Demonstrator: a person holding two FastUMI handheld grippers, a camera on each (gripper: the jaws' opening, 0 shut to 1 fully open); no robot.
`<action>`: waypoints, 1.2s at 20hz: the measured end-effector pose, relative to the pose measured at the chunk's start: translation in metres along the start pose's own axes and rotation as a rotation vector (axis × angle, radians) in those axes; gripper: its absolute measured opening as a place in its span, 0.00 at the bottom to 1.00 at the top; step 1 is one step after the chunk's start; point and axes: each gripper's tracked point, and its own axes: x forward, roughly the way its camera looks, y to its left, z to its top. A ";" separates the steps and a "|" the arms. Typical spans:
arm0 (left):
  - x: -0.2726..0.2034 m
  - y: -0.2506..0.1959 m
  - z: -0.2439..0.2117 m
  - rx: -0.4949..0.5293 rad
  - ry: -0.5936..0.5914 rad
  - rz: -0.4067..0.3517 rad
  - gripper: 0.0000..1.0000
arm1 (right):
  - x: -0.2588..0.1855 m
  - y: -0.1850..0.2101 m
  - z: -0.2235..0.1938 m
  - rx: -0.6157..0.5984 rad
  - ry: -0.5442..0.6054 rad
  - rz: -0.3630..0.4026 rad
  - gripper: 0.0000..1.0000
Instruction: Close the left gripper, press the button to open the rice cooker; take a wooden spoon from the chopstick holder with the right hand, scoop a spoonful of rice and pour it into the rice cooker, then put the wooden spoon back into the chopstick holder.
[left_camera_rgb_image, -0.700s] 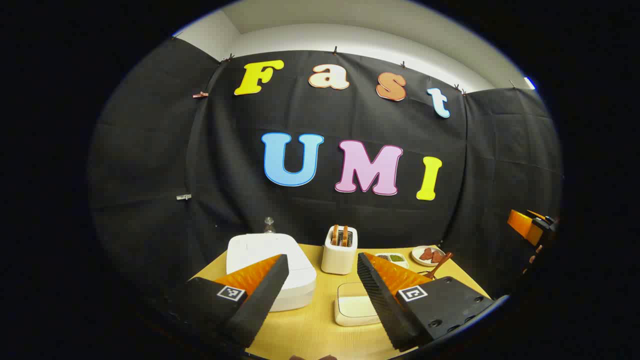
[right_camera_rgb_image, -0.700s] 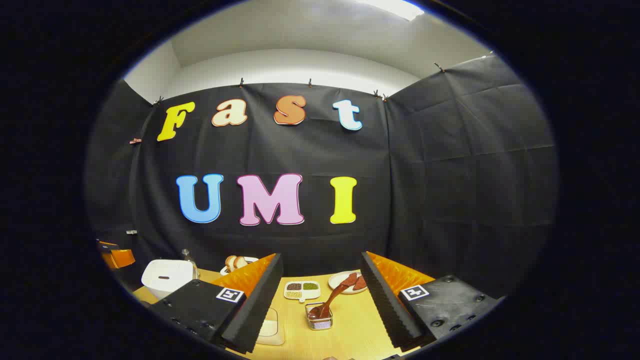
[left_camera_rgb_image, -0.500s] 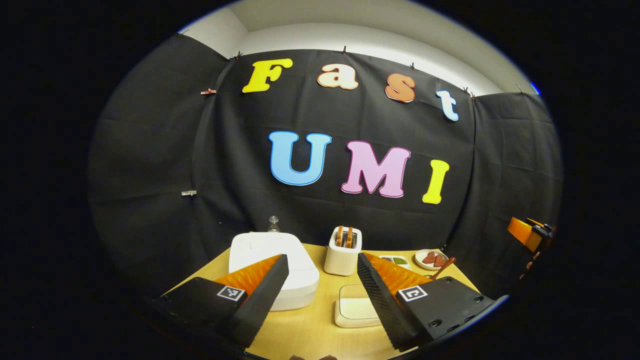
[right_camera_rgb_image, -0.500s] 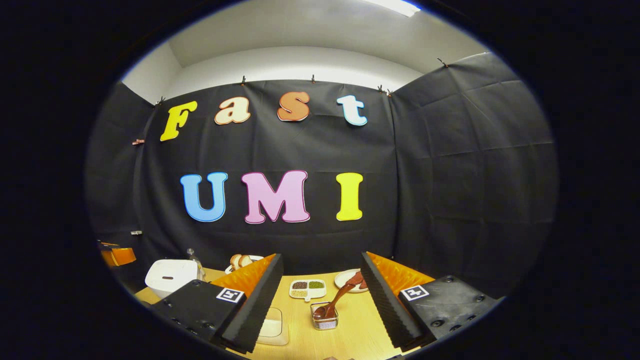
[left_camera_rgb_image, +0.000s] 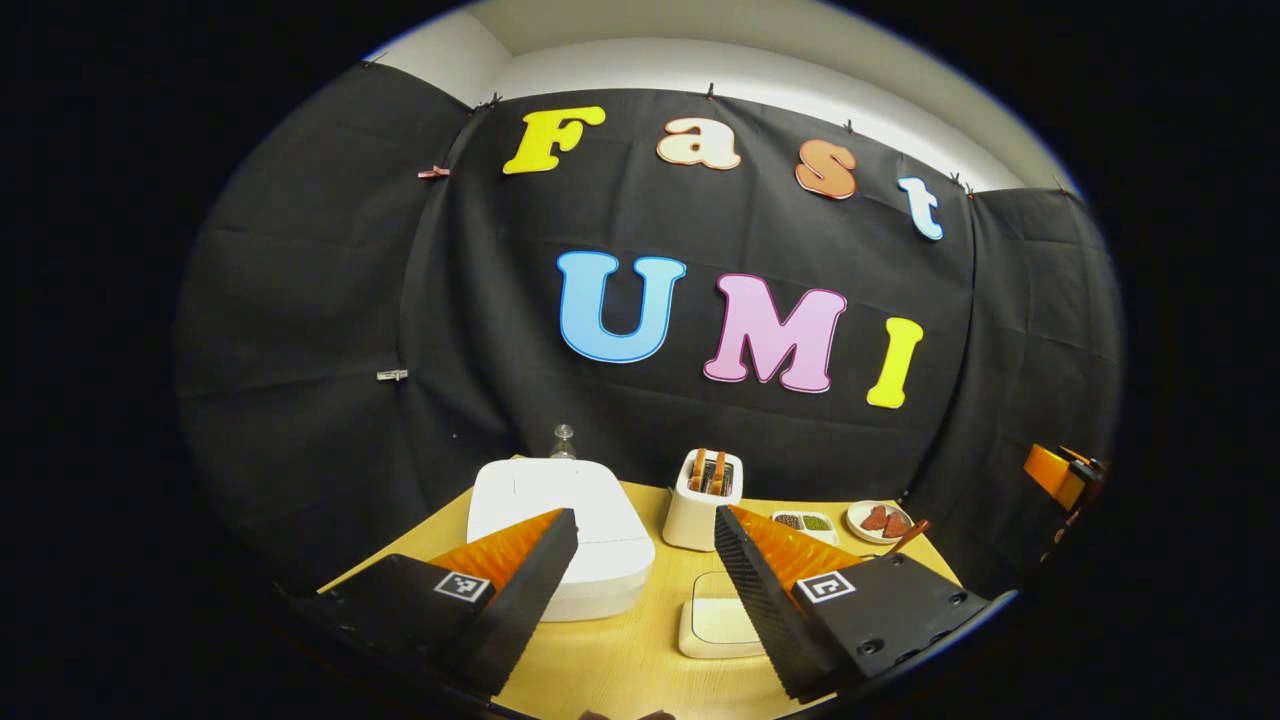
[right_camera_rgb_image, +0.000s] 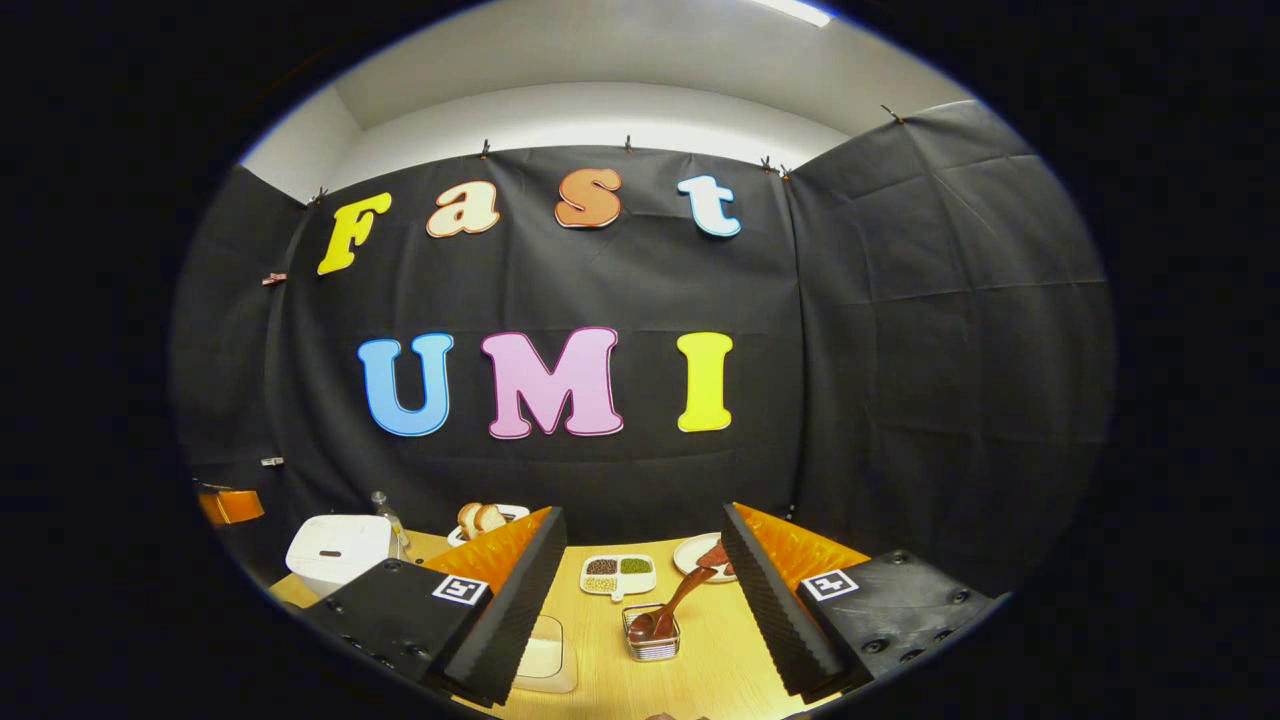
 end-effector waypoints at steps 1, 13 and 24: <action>0.002 0.002 0.000 0.001 -0.001 0.004 0.96 | 0.001 0.000 -0.003 0.002 0.005 -0.001 0.98; 0.055 0.046 -0.002 -0.077 0.099 0.058 0.72 | 0.012 -0.006 -0.019 0.001 0.040 0.001 0.98; 0.148 0.083 -0.019 -0.006 0.187 0.014 0.07 | 0.014 -0.023 -0.044 -0.012 0.103 -0.005 0.98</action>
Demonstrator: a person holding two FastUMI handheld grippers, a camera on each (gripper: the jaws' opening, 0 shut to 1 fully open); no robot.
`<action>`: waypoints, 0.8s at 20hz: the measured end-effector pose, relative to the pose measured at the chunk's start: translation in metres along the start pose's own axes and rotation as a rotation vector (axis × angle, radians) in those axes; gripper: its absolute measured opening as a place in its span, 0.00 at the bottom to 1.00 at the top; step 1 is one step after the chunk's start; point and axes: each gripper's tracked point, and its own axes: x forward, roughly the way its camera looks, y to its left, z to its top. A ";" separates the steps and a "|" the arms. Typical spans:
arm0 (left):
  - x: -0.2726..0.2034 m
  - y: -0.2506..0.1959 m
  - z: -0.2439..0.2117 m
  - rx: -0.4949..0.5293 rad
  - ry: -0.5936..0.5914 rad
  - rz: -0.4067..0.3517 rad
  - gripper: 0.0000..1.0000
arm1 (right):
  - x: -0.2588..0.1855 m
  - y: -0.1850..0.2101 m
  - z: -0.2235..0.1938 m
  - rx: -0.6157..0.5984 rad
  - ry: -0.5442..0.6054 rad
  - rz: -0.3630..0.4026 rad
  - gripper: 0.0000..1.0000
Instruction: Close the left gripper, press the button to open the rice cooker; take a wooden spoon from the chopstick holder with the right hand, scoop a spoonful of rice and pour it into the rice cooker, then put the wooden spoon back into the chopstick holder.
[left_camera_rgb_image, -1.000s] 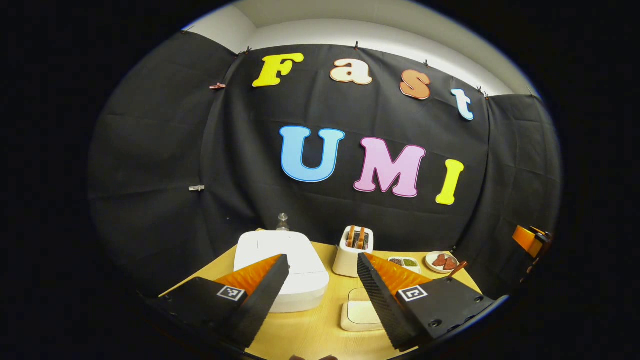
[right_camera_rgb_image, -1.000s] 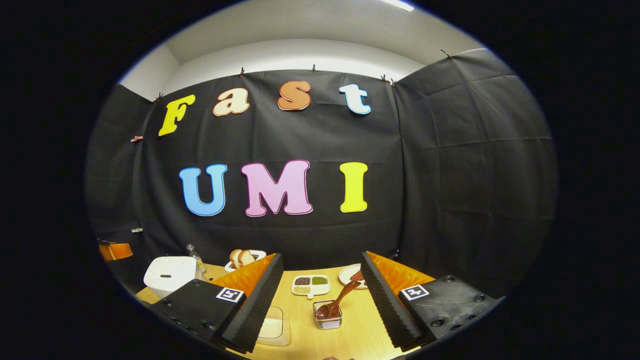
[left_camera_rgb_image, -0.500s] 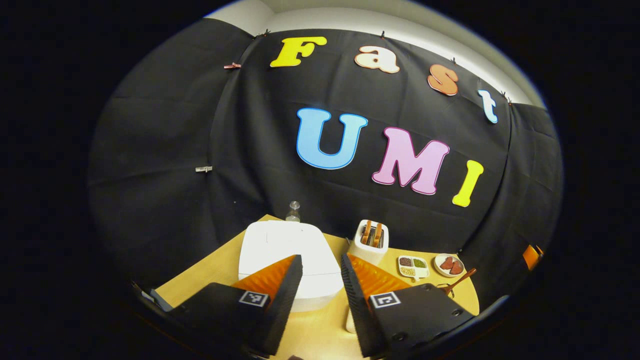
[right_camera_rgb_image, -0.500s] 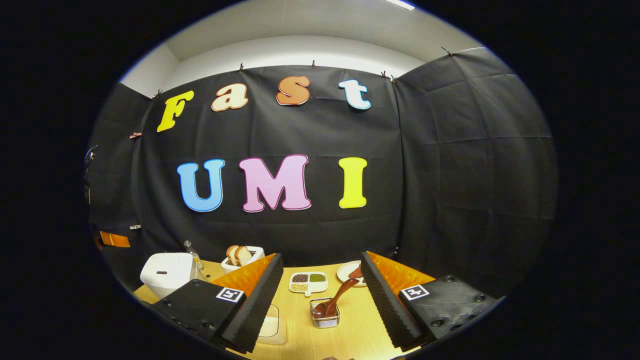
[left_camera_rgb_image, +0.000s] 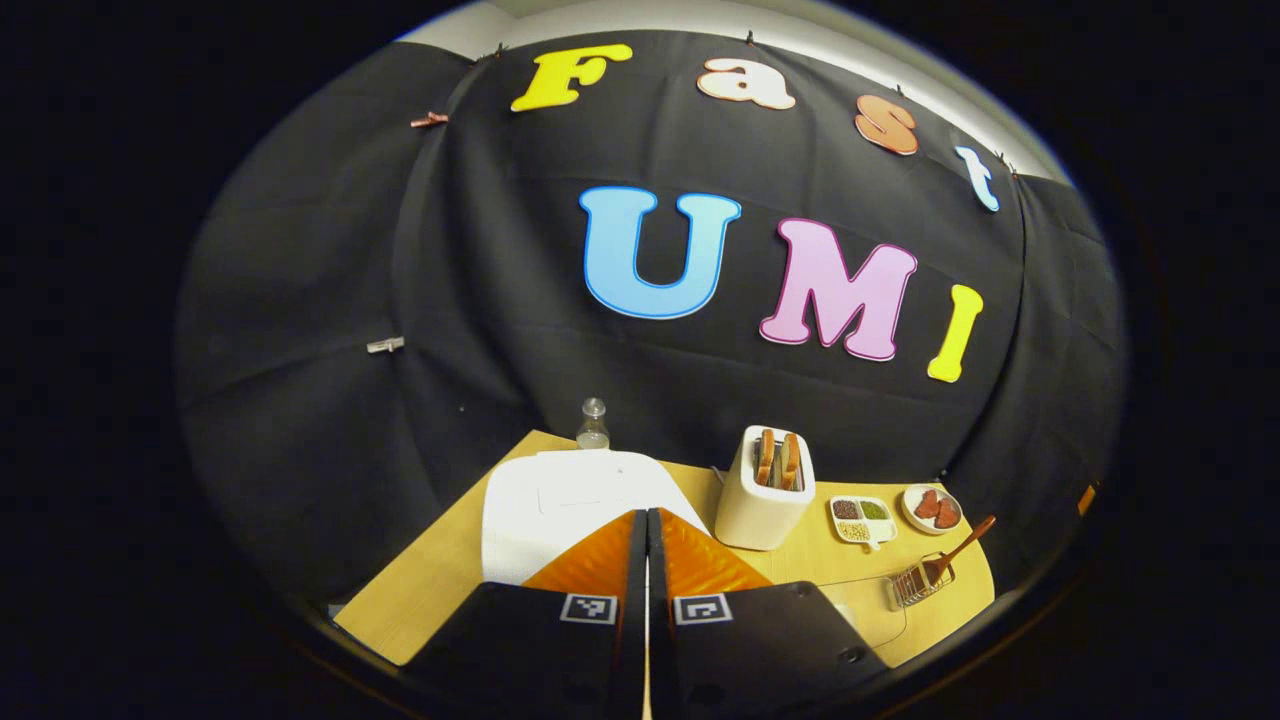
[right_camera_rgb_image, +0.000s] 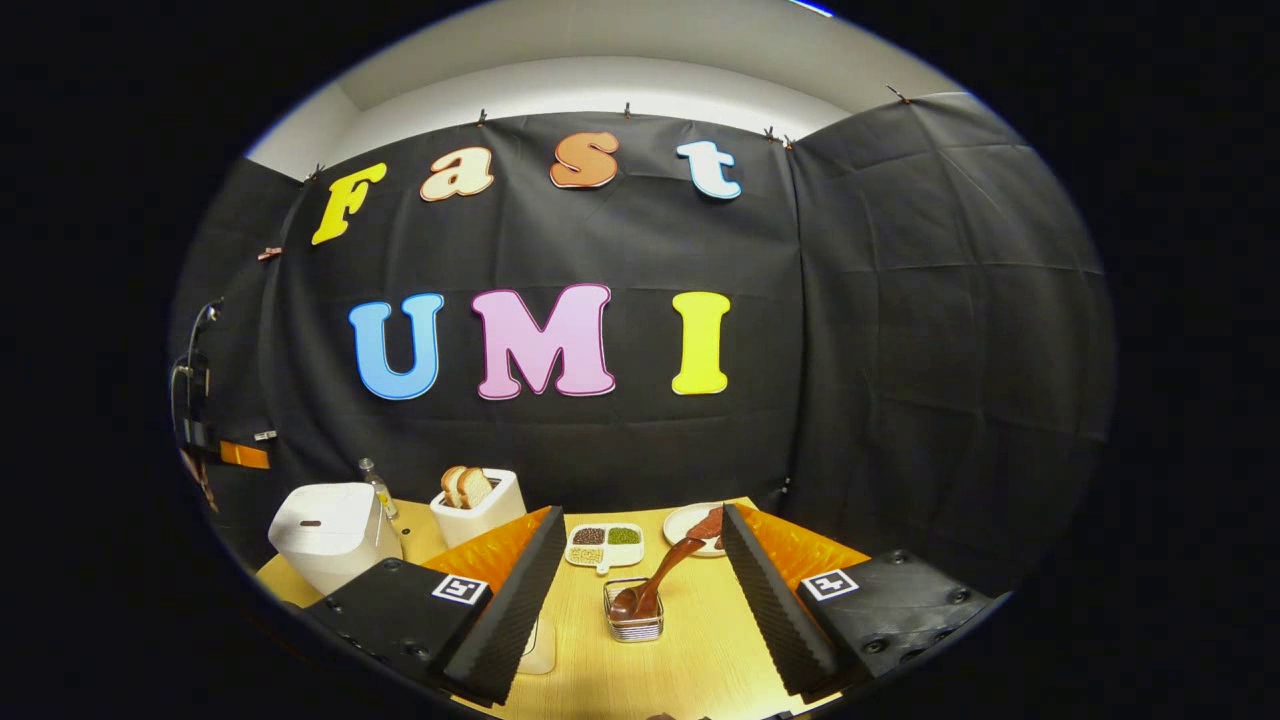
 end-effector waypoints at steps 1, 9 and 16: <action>0.012 0.001 -0.001 -0.002 0.007 -0.016 0.06 | 0.001 -0.003 0.000 0.006 0.001 -0.006 0.98; 0.080 0.013 -0.053 -0.024 0.156 -0.030 0.06 | 0.003 -0.027 -0.007 0.036 0.020 -0.052 0.98; 0.092 0.028 -0.094 -0.063 0.227 0.028 0.06 | 0.006 -0.027 -0.016 0.012 0.039 -0.038 0.98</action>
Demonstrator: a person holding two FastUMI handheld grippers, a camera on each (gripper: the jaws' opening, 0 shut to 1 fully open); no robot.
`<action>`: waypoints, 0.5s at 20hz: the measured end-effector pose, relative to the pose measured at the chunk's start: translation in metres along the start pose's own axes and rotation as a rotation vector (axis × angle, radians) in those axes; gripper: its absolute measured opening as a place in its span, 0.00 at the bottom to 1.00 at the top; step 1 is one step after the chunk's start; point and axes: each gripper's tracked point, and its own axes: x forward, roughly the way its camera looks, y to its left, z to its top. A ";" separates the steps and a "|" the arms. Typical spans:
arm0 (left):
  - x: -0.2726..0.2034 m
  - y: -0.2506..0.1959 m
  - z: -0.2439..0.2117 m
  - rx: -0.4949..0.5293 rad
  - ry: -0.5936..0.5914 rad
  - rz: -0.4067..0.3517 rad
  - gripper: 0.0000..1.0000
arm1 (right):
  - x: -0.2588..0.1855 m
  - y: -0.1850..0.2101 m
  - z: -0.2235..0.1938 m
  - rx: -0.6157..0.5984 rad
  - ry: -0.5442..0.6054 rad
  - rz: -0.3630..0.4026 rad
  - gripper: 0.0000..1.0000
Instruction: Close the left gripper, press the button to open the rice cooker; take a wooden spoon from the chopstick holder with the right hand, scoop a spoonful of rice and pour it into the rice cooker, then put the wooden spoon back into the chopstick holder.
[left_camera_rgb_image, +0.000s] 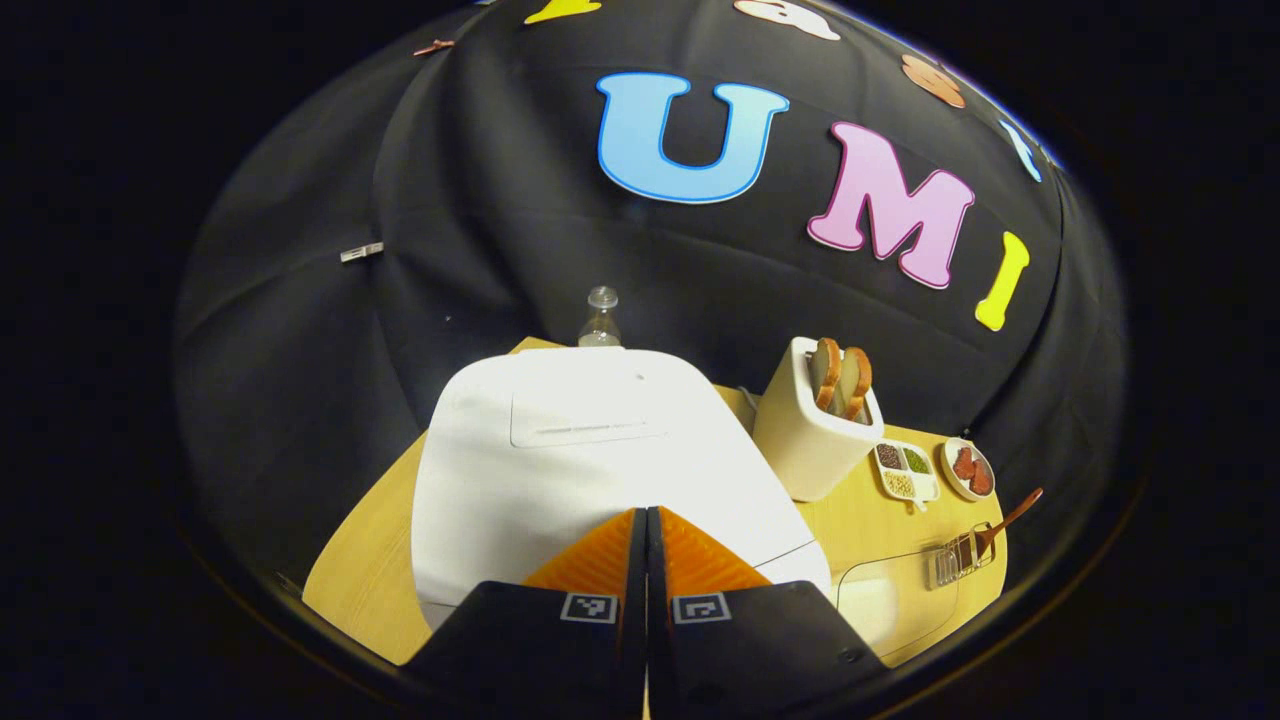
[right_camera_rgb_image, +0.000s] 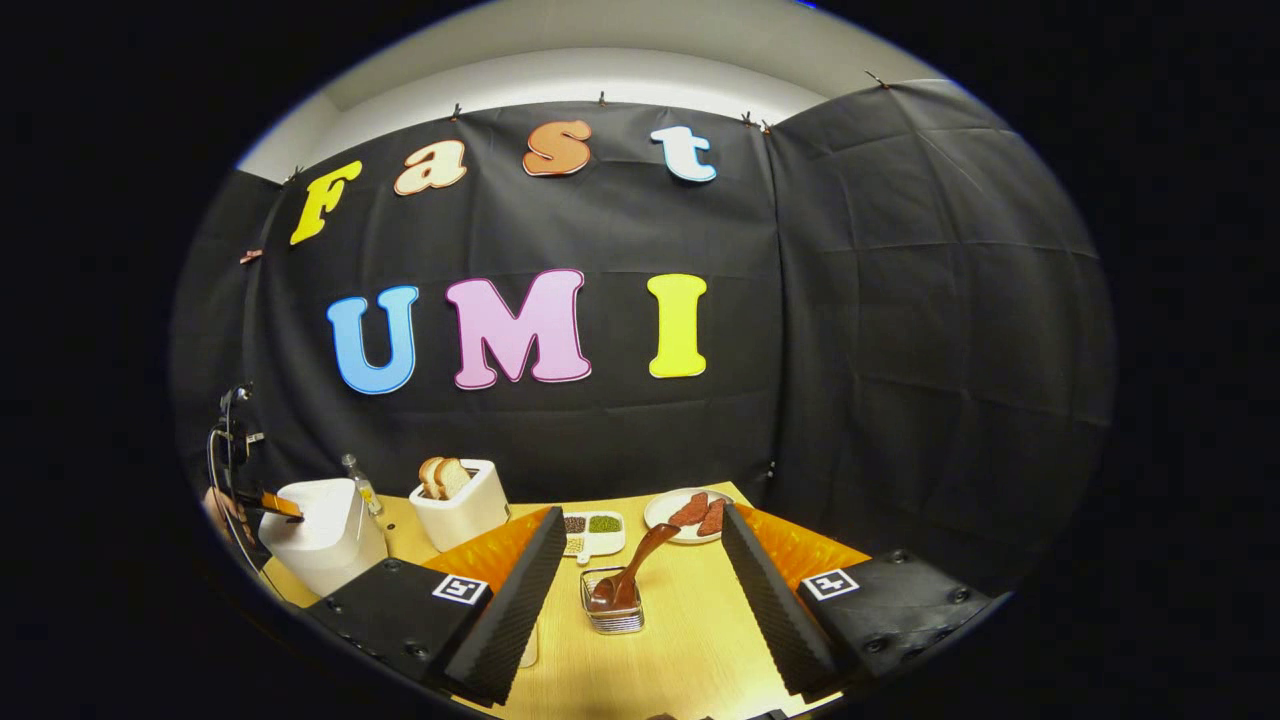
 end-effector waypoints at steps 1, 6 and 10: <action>0.003 0.000 -0.004 -0.006 0.009 -0.002 0.07 | 0.001 0.001 -0.001 -0.002 0.003 0.004 0.98; 0.000 0.002 -0.007 -0.070 -0.010 0.007 0.07 | 0.009 0.008 -0.010 -0.009 0.027 0.036 0.98; 0.002 0.000 -0.015 -0.050 -0.005 0.035 0.07 | 0.012 0.014 -0.016 -0.007 0.036 0.062 0.98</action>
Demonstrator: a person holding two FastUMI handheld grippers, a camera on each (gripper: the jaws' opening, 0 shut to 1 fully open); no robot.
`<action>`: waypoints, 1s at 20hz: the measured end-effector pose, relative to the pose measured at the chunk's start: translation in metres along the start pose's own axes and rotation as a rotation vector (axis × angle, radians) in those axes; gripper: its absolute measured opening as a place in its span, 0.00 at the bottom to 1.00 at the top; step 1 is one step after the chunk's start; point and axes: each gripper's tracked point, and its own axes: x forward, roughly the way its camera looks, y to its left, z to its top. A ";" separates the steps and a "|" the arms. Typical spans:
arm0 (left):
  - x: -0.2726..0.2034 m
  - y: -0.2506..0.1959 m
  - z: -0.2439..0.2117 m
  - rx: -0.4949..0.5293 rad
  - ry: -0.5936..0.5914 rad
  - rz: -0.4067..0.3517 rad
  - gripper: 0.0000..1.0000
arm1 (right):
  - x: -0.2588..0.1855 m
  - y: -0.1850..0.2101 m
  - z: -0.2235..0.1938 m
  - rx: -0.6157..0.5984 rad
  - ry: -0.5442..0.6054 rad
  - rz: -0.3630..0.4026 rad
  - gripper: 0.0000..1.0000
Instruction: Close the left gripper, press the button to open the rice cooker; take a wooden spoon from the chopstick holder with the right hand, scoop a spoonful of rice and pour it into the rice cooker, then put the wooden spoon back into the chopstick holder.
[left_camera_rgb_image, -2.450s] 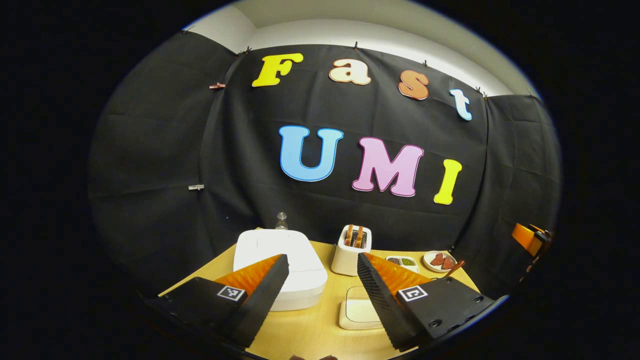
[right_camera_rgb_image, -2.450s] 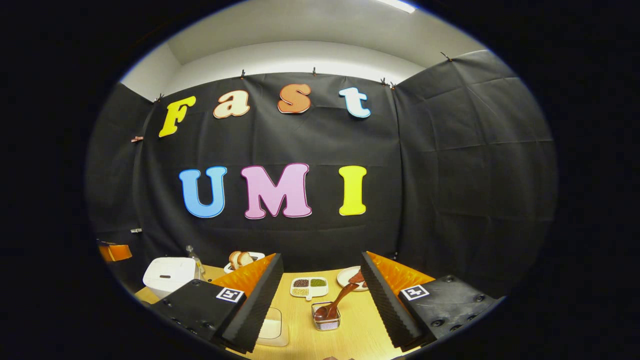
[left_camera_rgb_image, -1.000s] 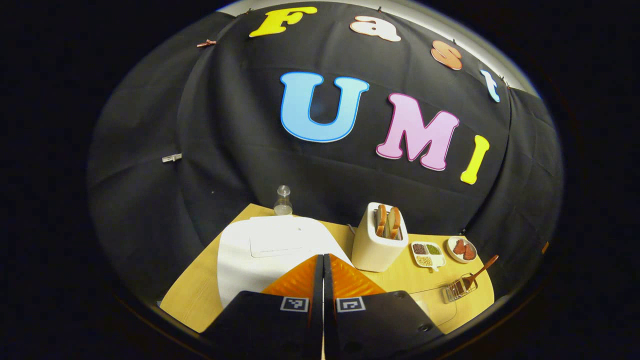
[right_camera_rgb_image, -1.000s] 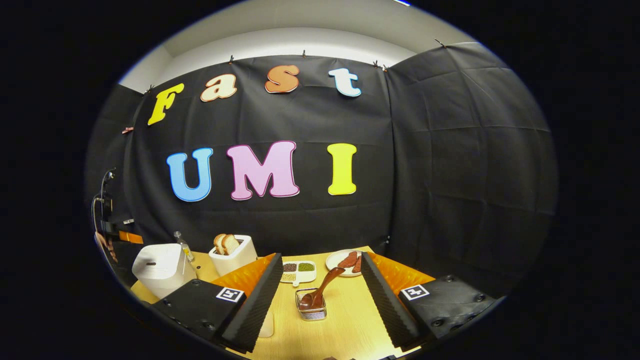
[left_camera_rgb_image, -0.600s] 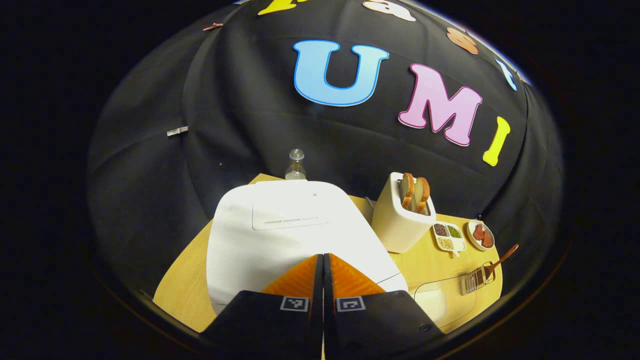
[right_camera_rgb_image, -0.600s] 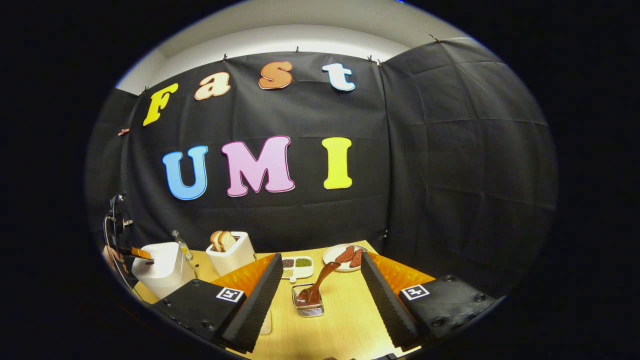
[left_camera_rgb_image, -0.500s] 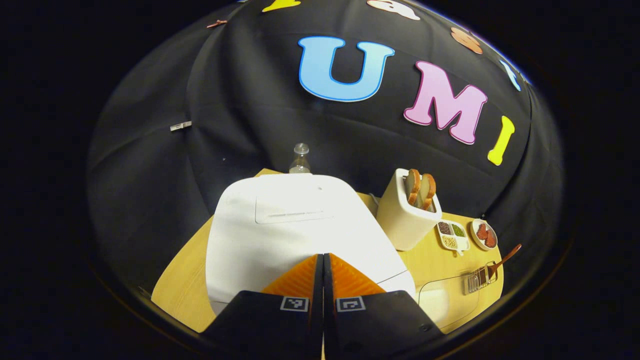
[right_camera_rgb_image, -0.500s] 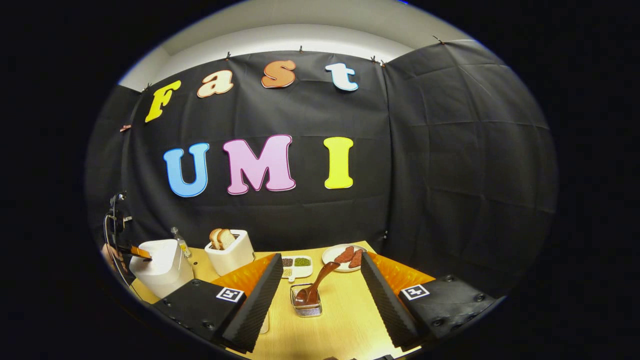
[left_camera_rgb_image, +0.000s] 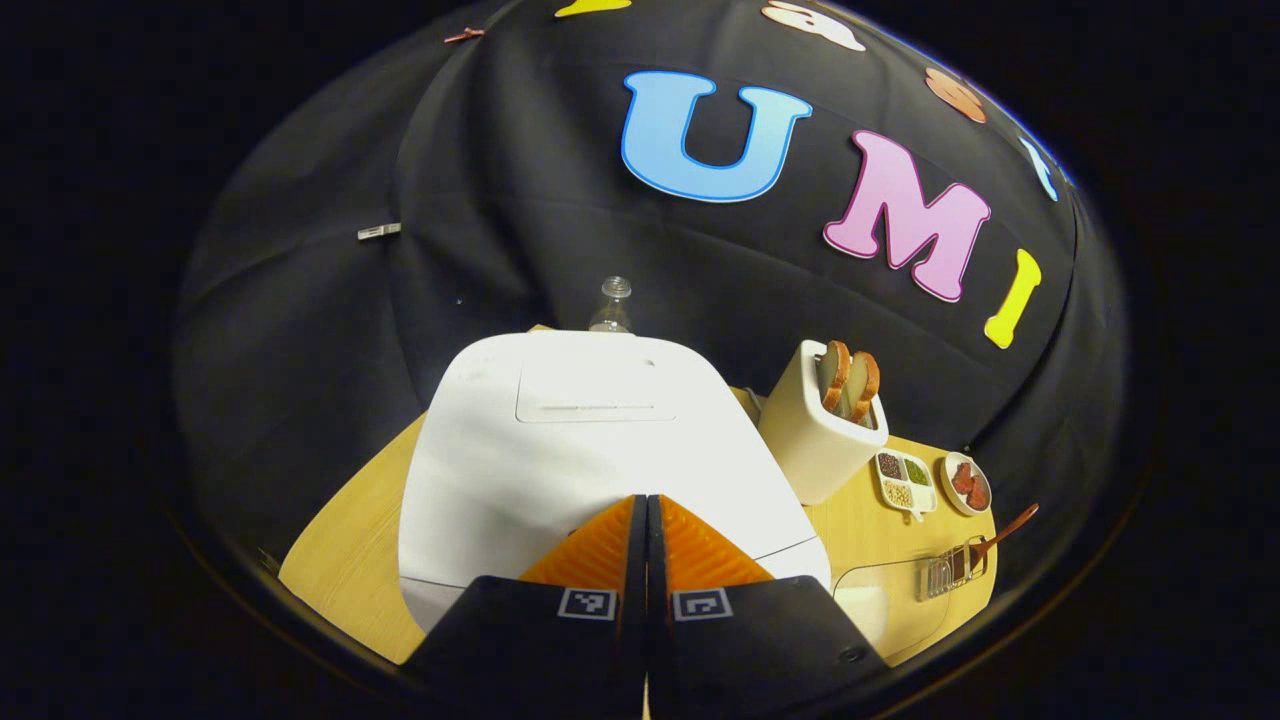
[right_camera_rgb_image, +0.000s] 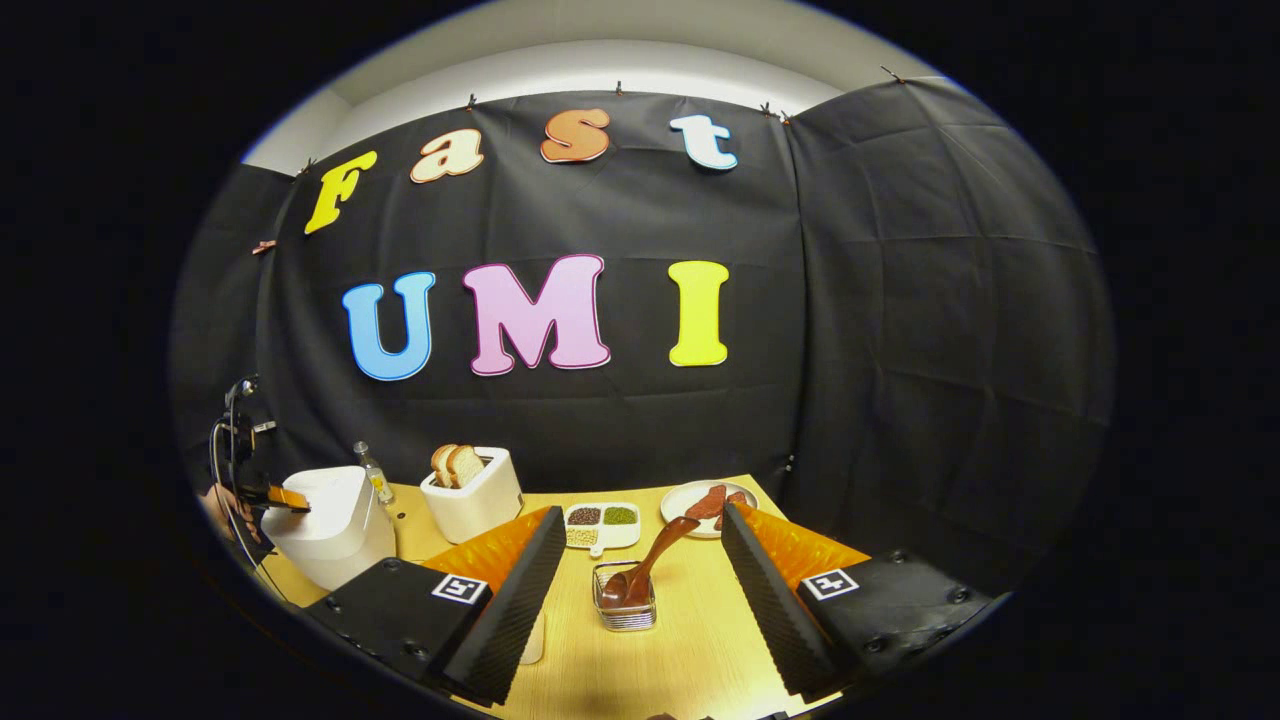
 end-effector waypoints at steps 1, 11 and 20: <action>-0.001 0.000 0.004 0.002 -0.007 0.010 0.07 | 0.000 0.000 -0.002 0.002 0.002 0.004 0.98; -0.101 -0.030 0.087 -0.052 -0.368 0.035 0.06 | 0.011 -0.027 -0.041 0.061 0.101 -0.008 0.99; -0.197 -0.094 0.020 0.093 -0.364 0.020 0.10 | 0.067 -0.032 -0.061 0.077 0.168 0.035 0.99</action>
